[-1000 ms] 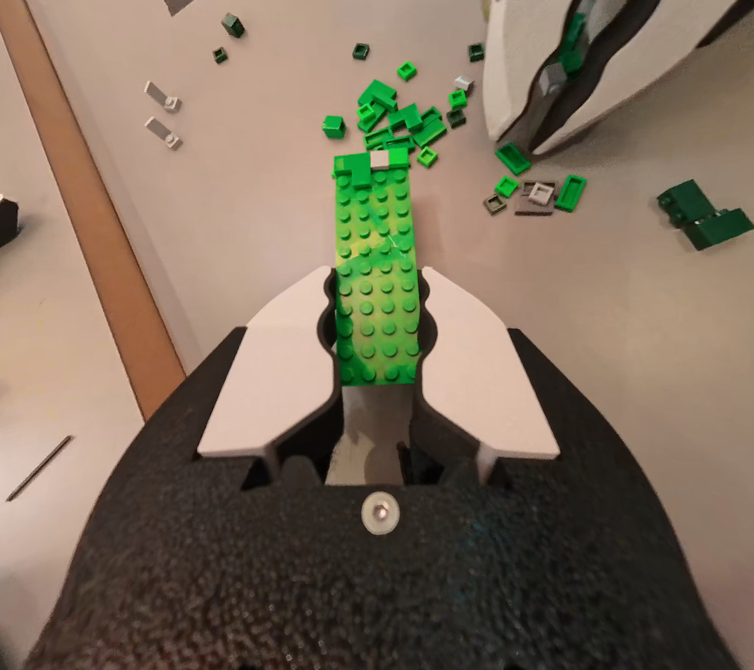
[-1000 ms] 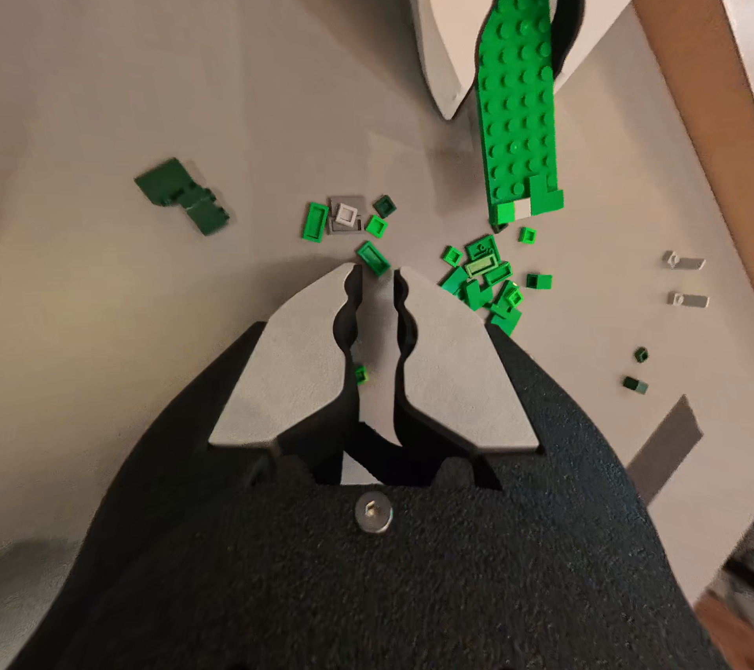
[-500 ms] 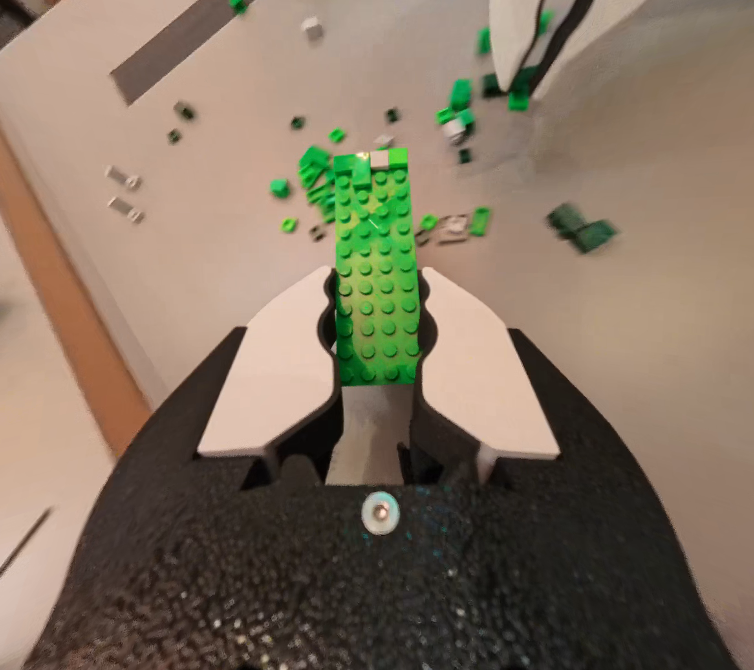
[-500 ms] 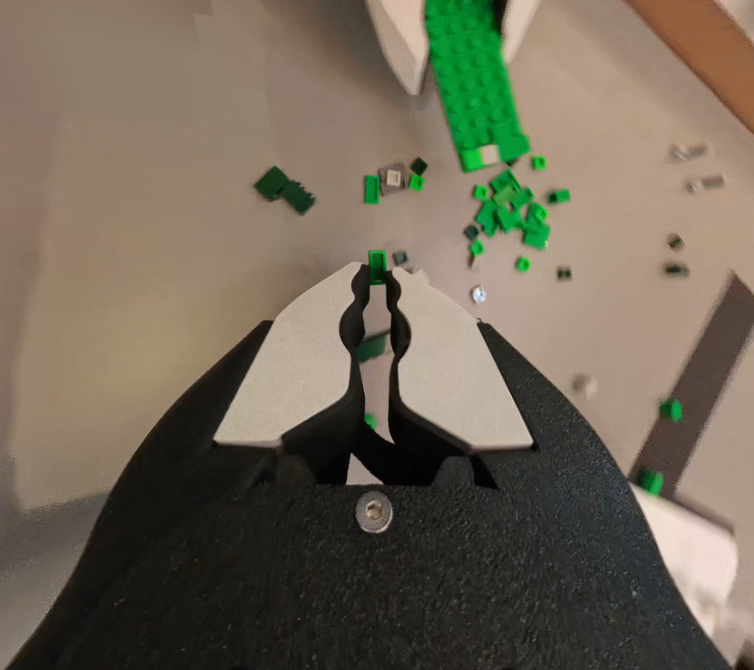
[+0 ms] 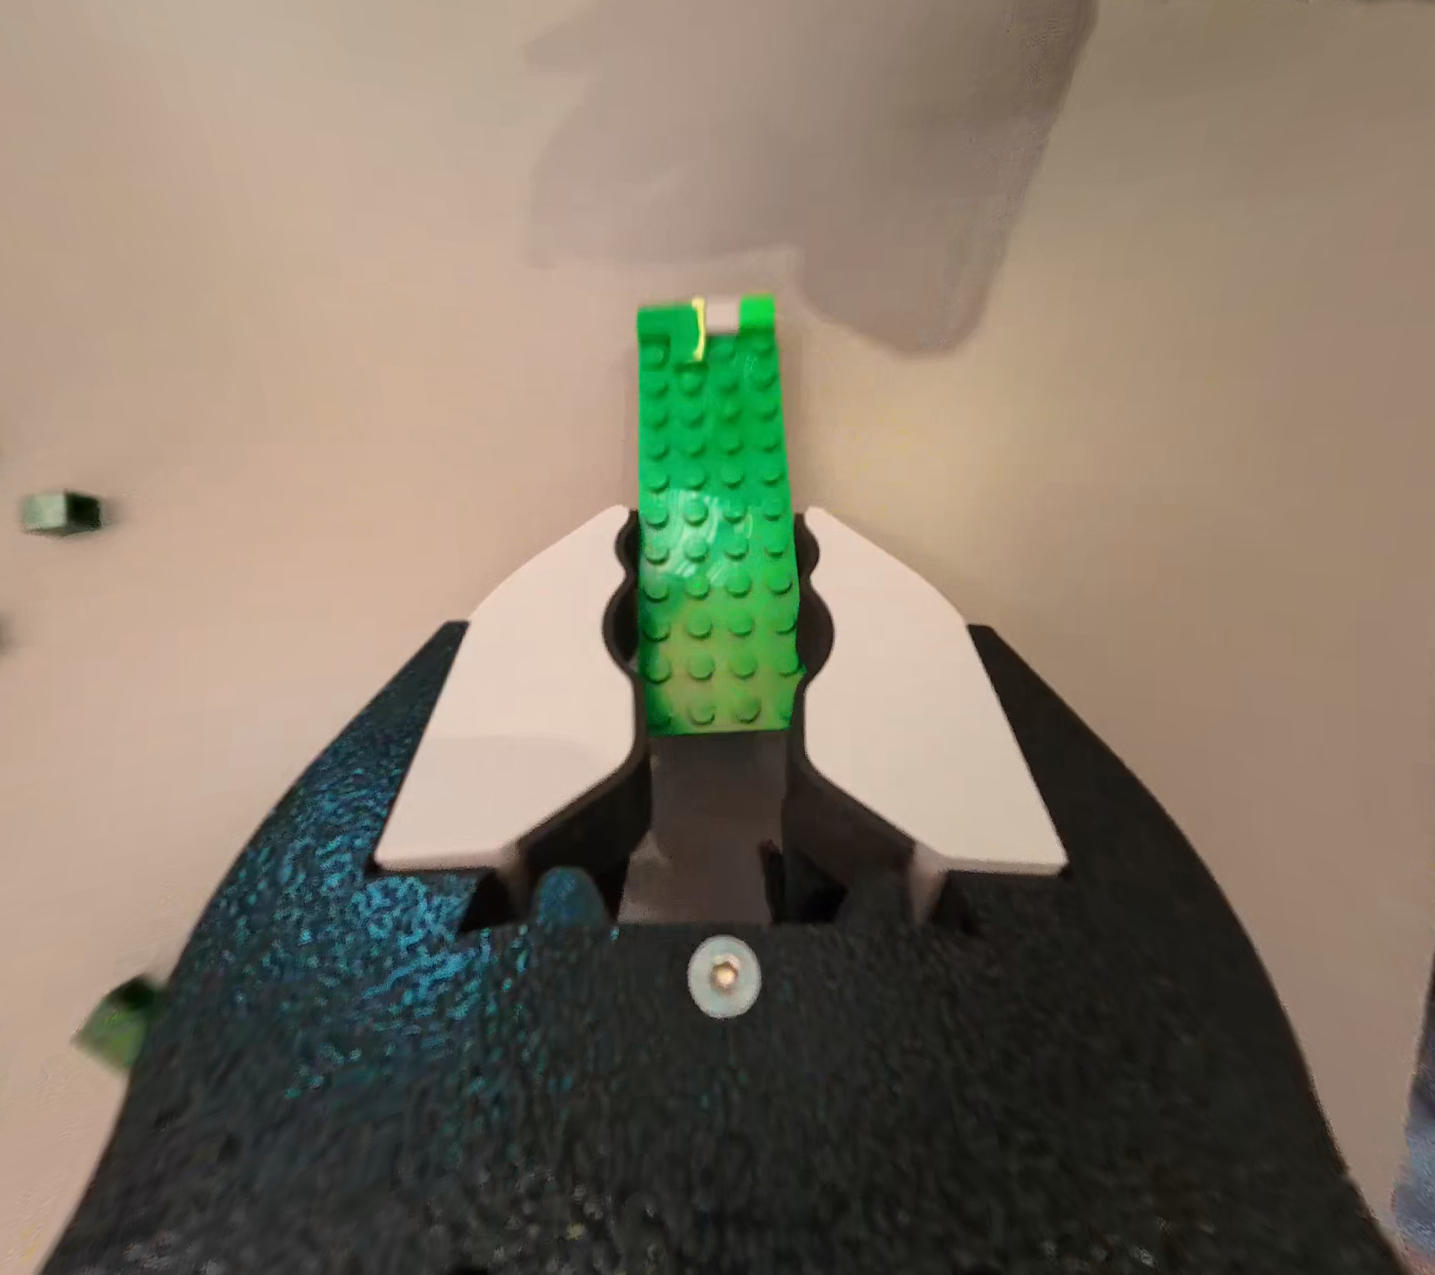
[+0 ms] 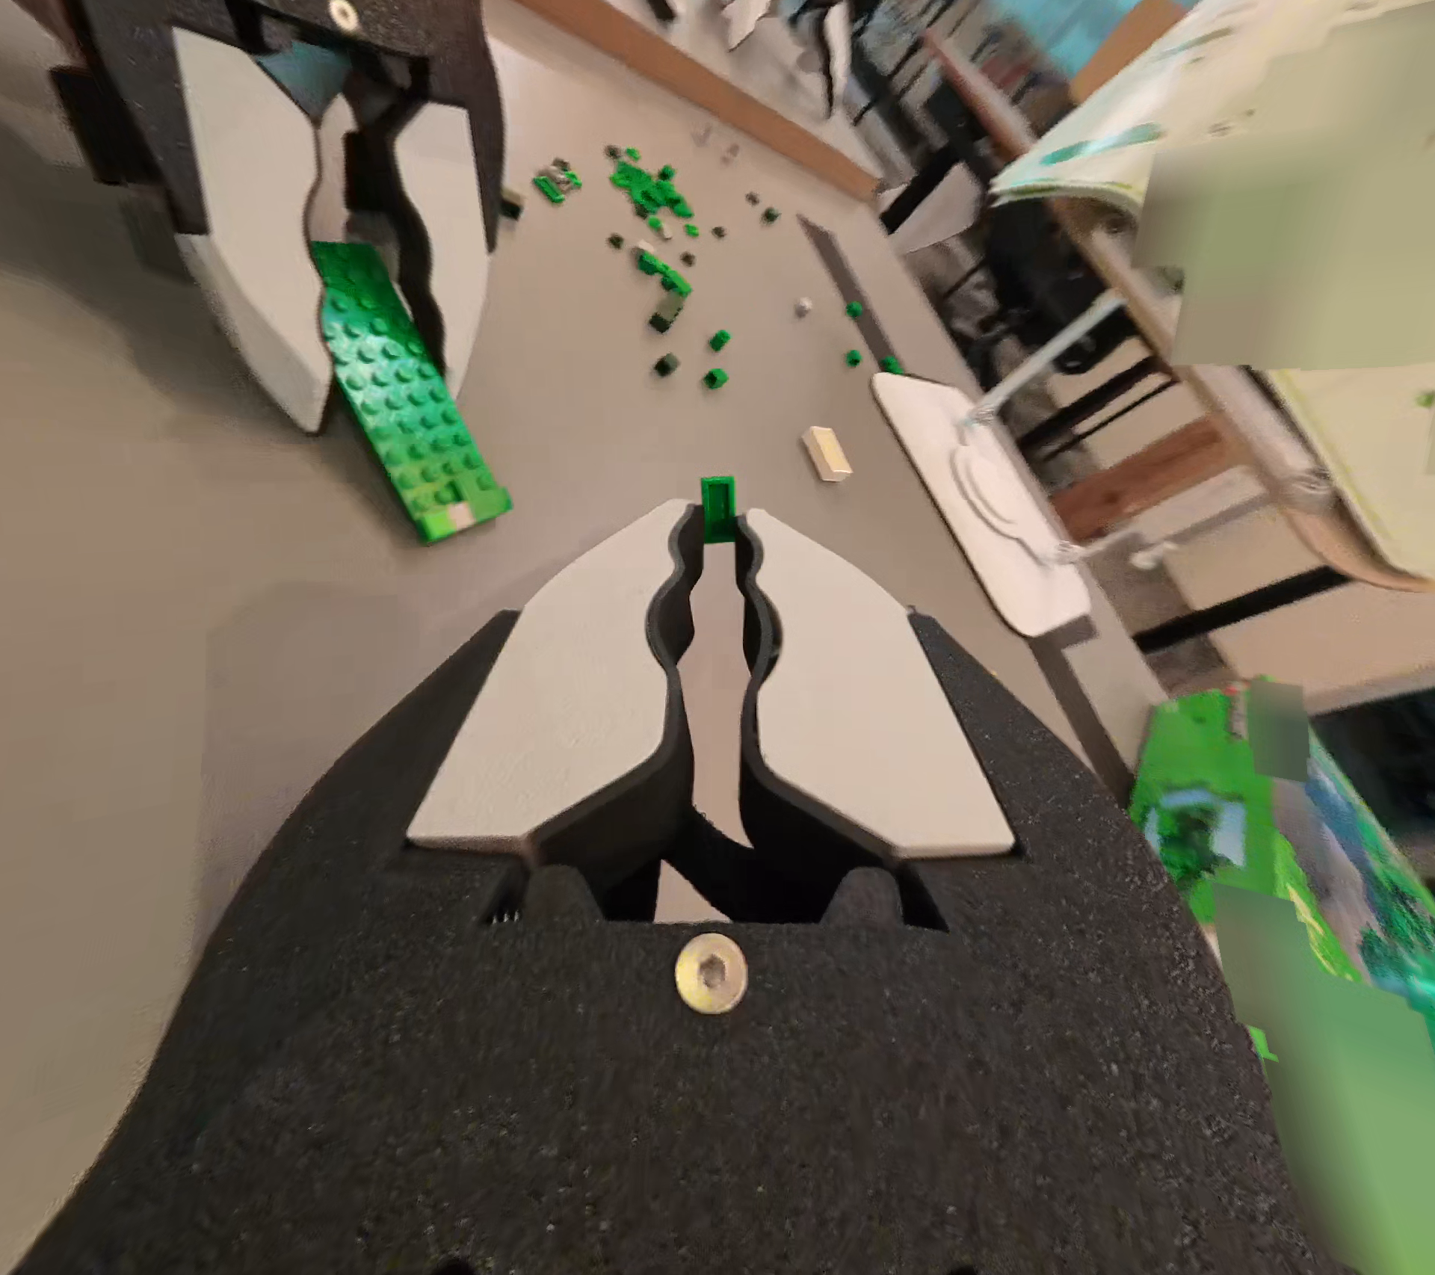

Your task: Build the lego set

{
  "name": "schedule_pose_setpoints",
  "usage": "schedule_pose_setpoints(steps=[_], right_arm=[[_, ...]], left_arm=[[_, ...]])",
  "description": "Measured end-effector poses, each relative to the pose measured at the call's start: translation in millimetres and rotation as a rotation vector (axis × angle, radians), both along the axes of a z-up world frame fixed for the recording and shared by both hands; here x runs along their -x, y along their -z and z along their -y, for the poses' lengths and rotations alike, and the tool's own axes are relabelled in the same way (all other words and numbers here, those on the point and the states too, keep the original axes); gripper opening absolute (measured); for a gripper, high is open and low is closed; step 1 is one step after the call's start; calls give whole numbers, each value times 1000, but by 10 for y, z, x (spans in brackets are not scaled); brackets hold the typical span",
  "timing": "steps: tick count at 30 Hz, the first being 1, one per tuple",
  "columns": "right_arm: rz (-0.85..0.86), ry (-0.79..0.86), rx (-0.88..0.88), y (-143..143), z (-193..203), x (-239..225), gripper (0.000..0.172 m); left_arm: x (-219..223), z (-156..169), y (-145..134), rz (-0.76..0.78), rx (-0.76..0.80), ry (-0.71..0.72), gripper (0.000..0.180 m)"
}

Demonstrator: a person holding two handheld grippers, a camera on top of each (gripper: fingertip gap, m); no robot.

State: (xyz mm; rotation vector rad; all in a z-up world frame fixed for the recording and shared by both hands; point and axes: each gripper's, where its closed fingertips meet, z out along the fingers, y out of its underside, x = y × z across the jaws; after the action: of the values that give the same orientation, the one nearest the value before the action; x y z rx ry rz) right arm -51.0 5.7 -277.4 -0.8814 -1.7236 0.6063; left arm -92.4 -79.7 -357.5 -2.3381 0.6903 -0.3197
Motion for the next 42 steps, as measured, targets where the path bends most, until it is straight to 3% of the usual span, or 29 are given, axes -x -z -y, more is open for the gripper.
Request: schedule_pose_setpoints(steps=[2, 5, 9, 13, 17, 22, 27, 29, 32, 35, 37, 42], right_arm=[[-54, 21, -46, 91, -9, -101, 7], [-126, 45, -174, 175, -1, -166, 7], [-225, 24, -406, 143, 162, -161, 7], [-317, -41, -544, 96, 362, -115, 7], [-321, -133, -630, 181, 500, -74, 7], [-329, -179, -642, 163, 517, -86, 7], [-337, -206, -654, 160, 529, -93, 6], [-346, -200, -650, 141, 510, -97, 6], [-336, -214, -582, 101, 489, -100, 8], [-301, -301, -296, 77, 504, -160, 16], [-298, -255, -145, 18, 334, -146, 18], [-303, -70, -37, 7, -110, -75, 15]], left_arm=[[-90, -35, -6, 52, 14, -30, 47], [-18, -66, -80, 40, -14, -139, 76], [-319, -171, -663, 260, -291, -193, 42], [-433, -312, -827, 258, -439, -282, 25], [-498, -376, -759, 305, -396, -302, 25], [-510, -373, -753, 307, -399, -293, 8], [-481, -409, -768, 311, -387, -306, 20], [-502, -422, -764, 315, -388, -279, 2], [-472, -465, -785, 187, -463, -254, 0], [-374, -519, -764, -27, -508, -198, 0], [-196, -571, -648, -202, -478, -173, 0], [177, -695, -349, -674, -364, -19, 0]])
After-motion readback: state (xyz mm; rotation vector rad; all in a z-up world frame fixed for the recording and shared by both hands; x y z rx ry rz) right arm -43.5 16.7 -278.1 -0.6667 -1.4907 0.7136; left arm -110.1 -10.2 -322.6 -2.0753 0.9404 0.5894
